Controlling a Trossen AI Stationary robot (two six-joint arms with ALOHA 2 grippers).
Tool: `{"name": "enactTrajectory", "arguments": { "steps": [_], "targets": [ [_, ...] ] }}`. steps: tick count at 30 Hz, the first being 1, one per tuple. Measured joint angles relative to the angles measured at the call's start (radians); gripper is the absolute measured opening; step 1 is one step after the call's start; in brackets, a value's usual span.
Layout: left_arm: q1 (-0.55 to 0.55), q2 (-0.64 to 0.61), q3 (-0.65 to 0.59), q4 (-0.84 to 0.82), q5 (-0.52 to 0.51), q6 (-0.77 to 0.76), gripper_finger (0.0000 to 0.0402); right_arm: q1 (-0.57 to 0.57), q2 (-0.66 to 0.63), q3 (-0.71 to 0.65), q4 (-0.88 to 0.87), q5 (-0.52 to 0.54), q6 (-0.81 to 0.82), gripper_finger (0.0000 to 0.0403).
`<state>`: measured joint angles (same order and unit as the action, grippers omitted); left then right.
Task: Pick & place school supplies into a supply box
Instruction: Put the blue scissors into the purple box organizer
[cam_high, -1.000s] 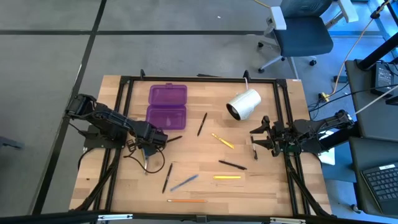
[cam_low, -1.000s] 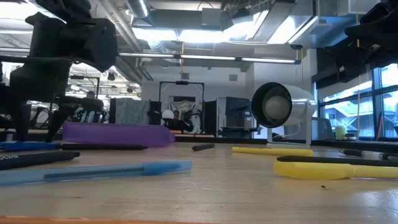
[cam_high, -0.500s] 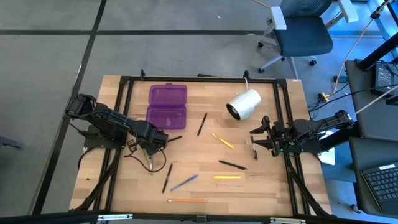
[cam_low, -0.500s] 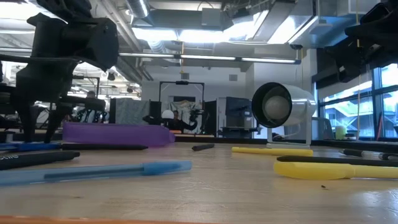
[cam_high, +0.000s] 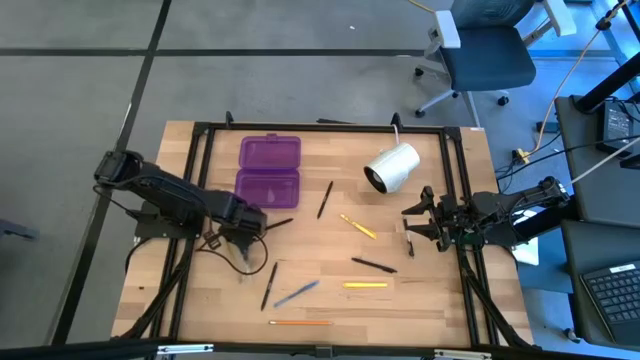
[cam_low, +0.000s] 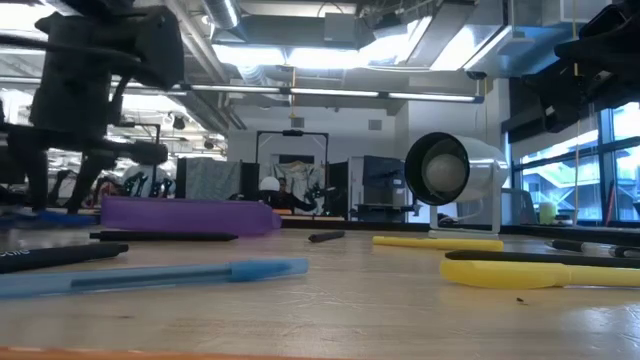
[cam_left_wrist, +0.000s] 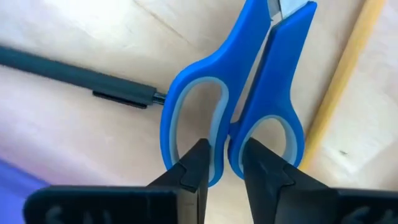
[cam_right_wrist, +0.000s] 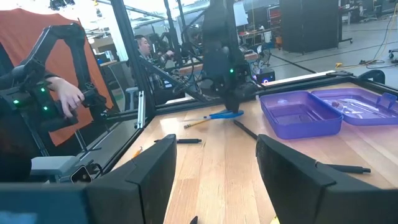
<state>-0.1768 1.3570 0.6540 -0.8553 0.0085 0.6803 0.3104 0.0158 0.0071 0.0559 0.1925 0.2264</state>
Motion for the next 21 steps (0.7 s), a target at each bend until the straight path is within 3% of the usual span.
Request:
{"name": "enactTrajectory", "arguments": {
  "steps": [6,11,17,21],
  "targets": [
    [0.008,-0.08,0.067,-0.031,-0.003,-0.162,0.0066,0.0,0.0,0.0,0.0,0.0,0.001,0.0225],
    [0.072,-0.134,0.164,-0.034,-0.022,-0.382,0.0066,0.0,0.0,0.0,0.0,0.0,0.001,0.0225],
    [0.255,-0.15,0.26,-0.037,-0.067,-0.78,0.0066,0.0,0.0,0.0,0.0,0.0,0.001,0.0225],
    [0.386,-0.135,0.264,-0.102,-0.034,-0.794,0.0066,0.0,0.0,0.0,0.0,0.0,0.001,0.0225]
  ]
}}
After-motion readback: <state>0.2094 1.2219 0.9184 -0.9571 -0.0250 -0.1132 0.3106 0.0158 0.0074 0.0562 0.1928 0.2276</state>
